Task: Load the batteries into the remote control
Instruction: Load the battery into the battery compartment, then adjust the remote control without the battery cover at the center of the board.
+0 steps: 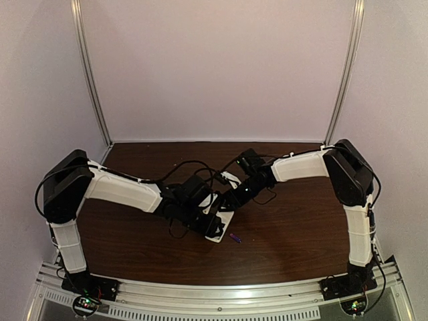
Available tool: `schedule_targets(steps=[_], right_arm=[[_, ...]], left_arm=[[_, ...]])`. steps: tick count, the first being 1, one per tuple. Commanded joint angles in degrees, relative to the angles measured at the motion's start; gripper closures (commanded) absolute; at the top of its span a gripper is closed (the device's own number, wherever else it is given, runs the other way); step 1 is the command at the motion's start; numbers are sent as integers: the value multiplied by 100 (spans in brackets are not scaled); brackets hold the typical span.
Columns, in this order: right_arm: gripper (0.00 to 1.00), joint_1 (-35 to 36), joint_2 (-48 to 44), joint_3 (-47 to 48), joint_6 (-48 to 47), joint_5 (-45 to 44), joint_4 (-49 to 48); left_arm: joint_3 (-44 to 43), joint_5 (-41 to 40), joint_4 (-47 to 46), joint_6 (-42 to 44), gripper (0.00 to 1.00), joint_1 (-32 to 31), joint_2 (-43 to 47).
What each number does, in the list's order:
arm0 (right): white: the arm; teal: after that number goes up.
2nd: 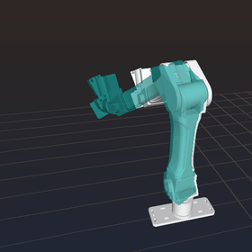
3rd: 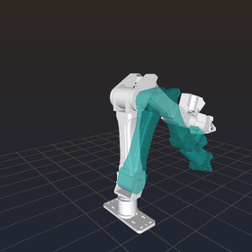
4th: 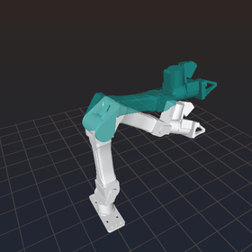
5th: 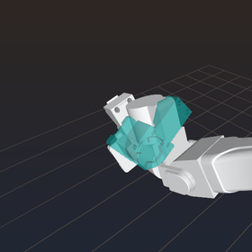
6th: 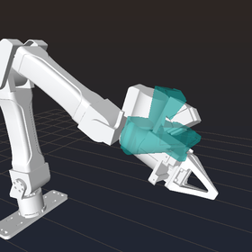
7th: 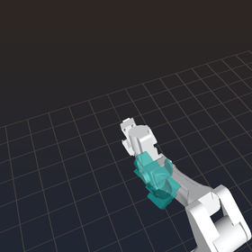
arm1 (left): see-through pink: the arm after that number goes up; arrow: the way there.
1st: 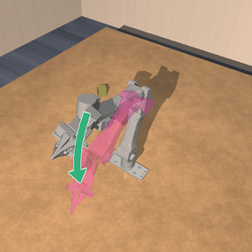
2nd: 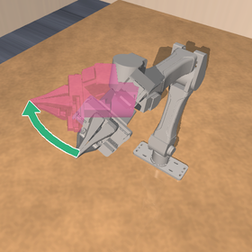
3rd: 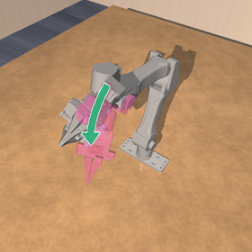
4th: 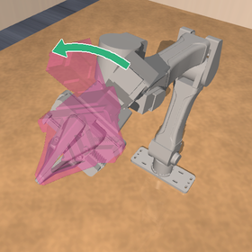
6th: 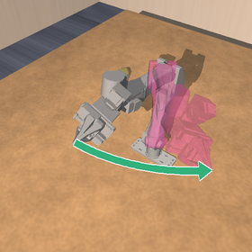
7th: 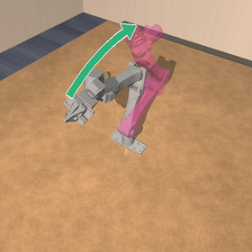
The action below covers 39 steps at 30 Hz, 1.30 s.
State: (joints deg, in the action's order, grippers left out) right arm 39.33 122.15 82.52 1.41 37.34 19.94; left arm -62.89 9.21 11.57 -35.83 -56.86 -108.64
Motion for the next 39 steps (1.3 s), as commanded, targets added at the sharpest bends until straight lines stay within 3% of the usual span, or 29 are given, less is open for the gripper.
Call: schedule_targets(steps=[1,6,14,18,27,29,33,37,39], right_arm=[[47,-31,-86,-73,-62,-45,258],[48,-31,-88,-79,-62,-43,238],[47,-34,-134,-87,-62,-72,240],[46,-95,-247,-154,99,-65,76],[43,-567,-777,-477,633,56,-390],[42,-673,-990,-611,767,75,-543],[34,-821,-1565,-986,896,16,-923],[18,-856,-2422,-1351,852,-261,-1235],[4,-865,-2739,-1428,737,-403,-1244]], left_arm=[[238,24,244,72,44,-41,-348],[314,51,162,77,48,-37,-356],[433,9,5,29,46,-38,-319],[420,-173,-40,13,30,-2,-103],[350,-529,-152,396,3,178,798],[421,-625,-175,499,3,192,1056],[749,-714,-340,696,3,210,1656],[1198,-573,-486,849,3,208,2079],[1406,-385,-569,928,3,209,2221]])
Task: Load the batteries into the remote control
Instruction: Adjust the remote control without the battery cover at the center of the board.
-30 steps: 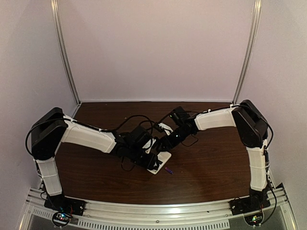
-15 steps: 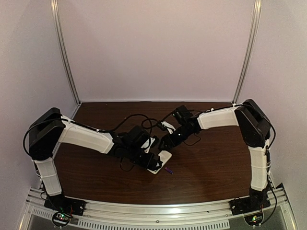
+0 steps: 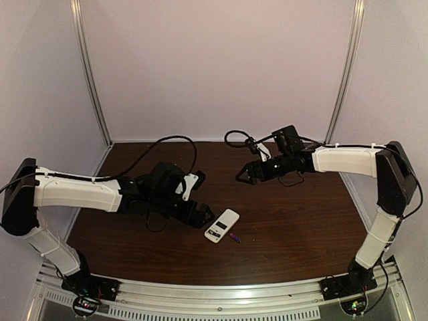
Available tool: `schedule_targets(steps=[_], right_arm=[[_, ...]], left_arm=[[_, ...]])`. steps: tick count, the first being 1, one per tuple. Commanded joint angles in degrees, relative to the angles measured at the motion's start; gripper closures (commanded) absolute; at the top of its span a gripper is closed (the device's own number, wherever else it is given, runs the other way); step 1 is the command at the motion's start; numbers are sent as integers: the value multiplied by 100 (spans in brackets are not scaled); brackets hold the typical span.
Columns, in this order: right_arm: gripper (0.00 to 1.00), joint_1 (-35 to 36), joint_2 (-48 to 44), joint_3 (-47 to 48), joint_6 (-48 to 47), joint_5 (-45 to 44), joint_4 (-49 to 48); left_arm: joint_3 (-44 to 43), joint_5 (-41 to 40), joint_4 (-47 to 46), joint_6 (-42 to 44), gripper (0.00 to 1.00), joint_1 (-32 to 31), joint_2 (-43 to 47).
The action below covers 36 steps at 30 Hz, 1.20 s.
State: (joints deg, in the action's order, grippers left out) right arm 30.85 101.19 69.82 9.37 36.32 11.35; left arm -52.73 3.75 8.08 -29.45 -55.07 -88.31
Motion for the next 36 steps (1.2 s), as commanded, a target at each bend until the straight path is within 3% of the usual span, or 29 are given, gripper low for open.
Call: schedule_targets(steps=[1,5,8,12,16,23,31,36], right_arm=[[1,-18,-774,-221,-130,-284,-452],[0,-56,-1142,-525,377,-471,-1107],[0,-90,-1022,-518,219,-263,-1369],[0,-77,-129,370,-217,544,-16],[0,44,305,187,-208,1255,-359],[0,128,1232,704,25,1181,-455],[7,375,1882,1083,-56,1181,-445],[17,378,2041,1114,-137,1247,-438]], left_arm=[[544,235,-336,314,2,29,285],[1335,331,-1153,397,3,17,863],[1795,294,-1602,567,3,18,1178],[2041,603,-1975,781,5,9,981],[2071,632,-2071,910,12,-112,594],[1963,366,-1933,998,30,-388,51],[1758,-272,-1946,1192,18,-742,-385],[1522,-747,-2063,1231,12,-814,-763]])
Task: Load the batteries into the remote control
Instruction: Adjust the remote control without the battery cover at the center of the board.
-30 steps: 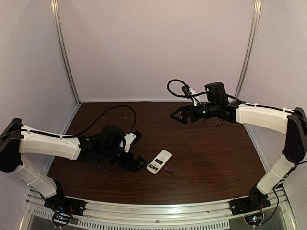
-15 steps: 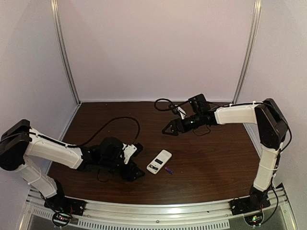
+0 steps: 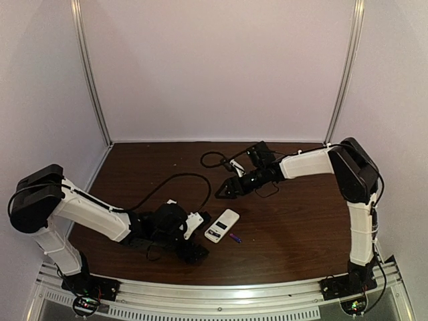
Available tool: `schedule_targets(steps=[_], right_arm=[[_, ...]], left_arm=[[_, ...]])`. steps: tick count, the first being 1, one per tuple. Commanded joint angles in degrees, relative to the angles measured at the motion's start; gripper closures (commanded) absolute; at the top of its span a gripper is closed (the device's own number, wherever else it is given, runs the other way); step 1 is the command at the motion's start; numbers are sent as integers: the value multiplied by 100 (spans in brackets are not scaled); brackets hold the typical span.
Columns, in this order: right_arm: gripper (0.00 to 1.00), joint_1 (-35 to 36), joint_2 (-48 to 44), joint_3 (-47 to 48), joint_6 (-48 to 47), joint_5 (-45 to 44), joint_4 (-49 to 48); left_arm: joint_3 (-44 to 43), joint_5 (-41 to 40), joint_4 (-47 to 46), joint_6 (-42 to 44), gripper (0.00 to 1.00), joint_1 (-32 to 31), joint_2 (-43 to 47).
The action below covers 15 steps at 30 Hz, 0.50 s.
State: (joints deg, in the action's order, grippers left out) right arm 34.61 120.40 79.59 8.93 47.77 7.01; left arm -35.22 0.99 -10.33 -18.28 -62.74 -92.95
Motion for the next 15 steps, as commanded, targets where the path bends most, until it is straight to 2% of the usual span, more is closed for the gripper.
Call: schedule_targets(steps=[1,6,15], right_arm=[[20,13,155,138,-91,115,-13],[27,36,218,54,-128,132,-17],[34,72,90,-418,-246,41,-36]], left_arm=[[-257,-484,-269,128,12,-54,-356],[-491,-663,-304,333,13,-158,-662],[-827,-1294,-122,419,16,-273,-1092]])
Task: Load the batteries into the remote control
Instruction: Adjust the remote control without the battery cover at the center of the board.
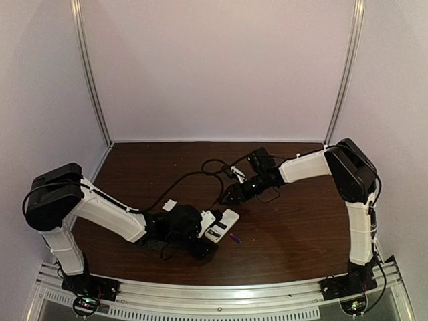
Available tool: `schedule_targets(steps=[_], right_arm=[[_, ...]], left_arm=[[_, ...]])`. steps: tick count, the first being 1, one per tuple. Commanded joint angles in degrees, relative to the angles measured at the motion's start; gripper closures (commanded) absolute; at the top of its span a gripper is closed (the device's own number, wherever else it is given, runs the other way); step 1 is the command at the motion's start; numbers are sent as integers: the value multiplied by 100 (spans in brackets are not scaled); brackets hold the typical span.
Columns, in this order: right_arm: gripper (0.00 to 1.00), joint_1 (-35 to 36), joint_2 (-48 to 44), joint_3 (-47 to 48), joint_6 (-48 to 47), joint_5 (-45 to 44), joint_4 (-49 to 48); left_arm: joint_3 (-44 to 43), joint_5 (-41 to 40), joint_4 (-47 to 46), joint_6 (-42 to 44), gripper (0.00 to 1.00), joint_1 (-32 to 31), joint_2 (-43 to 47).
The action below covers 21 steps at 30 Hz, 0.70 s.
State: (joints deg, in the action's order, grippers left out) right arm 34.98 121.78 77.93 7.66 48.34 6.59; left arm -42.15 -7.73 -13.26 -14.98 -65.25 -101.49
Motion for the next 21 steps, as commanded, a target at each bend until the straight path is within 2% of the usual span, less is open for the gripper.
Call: schedule_targets(steps=[1,12,15,17,21], right_arm=[[35,35,-60,-308,-128,-28,2],[37,35,-420,-815,-238,-265,67],[36,36,-499,-890,-259,-370,97],[28,37,-549,-932,-277,-412,142],[23,38,-756,-1042,-348,-512,210]], left_arm=[[-155,-497,194,80,16,-22,-265],[-180,-639,242,48,33,-16,-345],[-169,-617,247,65,36,-5,-336],[-159,-470,255,66,34,0,-303],[52,98,52,80,18,99,-24]])
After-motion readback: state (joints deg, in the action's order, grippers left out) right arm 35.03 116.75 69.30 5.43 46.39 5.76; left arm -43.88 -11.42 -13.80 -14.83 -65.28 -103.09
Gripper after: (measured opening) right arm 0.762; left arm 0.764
